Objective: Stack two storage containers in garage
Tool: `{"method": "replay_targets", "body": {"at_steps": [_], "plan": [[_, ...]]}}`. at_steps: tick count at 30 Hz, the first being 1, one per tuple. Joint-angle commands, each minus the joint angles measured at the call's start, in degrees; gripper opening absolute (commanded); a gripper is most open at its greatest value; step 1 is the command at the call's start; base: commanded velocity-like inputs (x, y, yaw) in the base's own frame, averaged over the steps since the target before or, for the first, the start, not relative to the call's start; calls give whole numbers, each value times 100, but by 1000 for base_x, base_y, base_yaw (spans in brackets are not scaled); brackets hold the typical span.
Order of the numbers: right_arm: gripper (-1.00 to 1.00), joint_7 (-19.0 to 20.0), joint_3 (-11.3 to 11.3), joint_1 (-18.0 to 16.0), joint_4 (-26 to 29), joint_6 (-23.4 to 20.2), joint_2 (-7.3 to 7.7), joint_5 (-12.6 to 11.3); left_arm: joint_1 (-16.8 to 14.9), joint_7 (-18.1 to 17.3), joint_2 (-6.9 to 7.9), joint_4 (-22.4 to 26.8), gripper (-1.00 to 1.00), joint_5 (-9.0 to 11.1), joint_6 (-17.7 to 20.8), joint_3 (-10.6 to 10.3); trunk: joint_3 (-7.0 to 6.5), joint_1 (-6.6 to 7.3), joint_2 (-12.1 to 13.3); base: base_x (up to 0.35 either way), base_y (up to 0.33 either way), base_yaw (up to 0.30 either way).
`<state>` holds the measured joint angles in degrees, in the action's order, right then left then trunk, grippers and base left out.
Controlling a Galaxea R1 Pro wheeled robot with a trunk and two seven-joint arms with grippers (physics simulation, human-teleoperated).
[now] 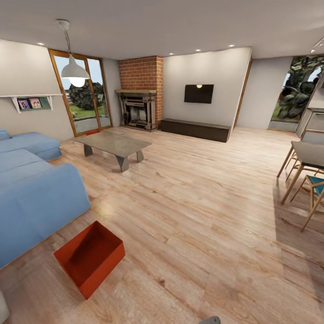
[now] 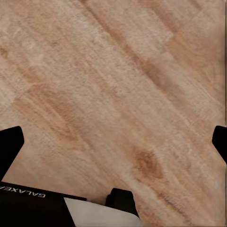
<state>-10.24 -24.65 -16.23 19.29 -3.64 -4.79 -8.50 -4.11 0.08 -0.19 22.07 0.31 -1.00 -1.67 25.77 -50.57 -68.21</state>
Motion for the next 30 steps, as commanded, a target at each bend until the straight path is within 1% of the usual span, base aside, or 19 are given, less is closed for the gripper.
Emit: {"method": "replay_targets", "body": {"at_steps": [1, 30], "plan": [[100, -40, -49, -3, 10, -31, 4, -56, -2, 1, 2, 0, 100, 3, -9, -15, 6, -3, -3, 302, -152, 0], [100, -40, -49, -3, 6, -31, 4, -56, -3, 1, 2, 1, 100, 4, -9, -18, 6, -3, -3, 301, -153, 0]]}}
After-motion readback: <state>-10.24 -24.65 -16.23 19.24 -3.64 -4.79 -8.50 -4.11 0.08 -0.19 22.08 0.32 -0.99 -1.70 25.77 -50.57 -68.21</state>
